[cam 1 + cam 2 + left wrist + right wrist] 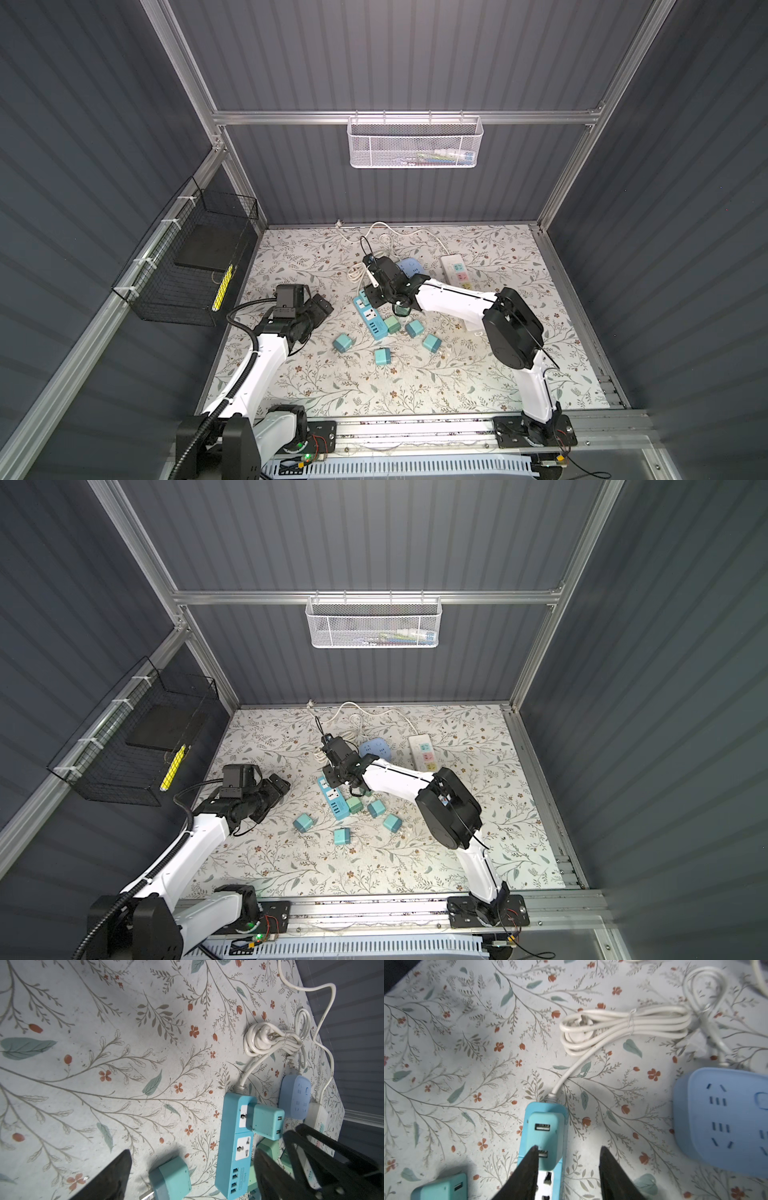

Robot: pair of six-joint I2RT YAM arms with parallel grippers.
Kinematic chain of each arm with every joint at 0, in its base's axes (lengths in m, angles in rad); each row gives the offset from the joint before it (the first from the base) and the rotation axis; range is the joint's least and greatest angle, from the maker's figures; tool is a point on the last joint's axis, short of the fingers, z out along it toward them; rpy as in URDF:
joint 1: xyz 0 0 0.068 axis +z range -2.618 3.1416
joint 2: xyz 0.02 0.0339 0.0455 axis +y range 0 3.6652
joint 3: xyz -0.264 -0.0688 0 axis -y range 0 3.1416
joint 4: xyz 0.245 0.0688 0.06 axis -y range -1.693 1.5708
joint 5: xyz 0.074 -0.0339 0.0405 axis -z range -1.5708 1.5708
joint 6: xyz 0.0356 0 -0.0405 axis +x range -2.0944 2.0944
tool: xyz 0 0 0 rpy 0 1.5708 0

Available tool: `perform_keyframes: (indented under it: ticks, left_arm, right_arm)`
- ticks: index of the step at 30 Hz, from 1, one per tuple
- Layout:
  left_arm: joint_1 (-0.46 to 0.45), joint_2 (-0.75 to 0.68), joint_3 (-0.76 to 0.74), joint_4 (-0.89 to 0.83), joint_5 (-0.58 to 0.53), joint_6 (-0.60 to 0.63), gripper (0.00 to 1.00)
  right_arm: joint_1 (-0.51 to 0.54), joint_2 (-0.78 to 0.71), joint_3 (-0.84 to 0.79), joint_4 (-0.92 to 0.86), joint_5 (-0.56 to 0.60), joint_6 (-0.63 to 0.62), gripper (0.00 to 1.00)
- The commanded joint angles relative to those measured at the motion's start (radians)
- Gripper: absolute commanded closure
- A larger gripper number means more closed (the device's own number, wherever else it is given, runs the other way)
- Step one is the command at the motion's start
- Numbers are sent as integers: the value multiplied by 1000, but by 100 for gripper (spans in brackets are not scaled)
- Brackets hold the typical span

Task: Insert the plug
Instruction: 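Press the teal adapter down into the strip socket with right gripper, then open, then raise right gripper off the plugged adapter while left gripper moves to another teal adapter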

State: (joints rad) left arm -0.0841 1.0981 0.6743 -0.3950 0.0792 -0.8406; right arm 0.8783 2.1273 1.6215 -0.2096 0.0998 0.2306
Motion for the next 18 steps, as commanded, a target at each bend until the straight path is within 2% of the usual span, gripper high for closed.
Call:
perform_keyframes:
  ticks: [1,7,14,18]
  left_arm:
    - [6,11,7,12,14,18,8]
    - [6,4,2,12,14,20,8]
    - [6,6,19,21,64,55,7]
    - [6,2,19,26,99,67,6]
  right_arm:
    - [-11,20,-11,-38,-9,7,52]
    - [-12,-24,-41,-49,-11,3,53]
    - [16,-193,-136,-107,-32,-4,44]
    - [63,-224,-217,-156,-15,-5,40]
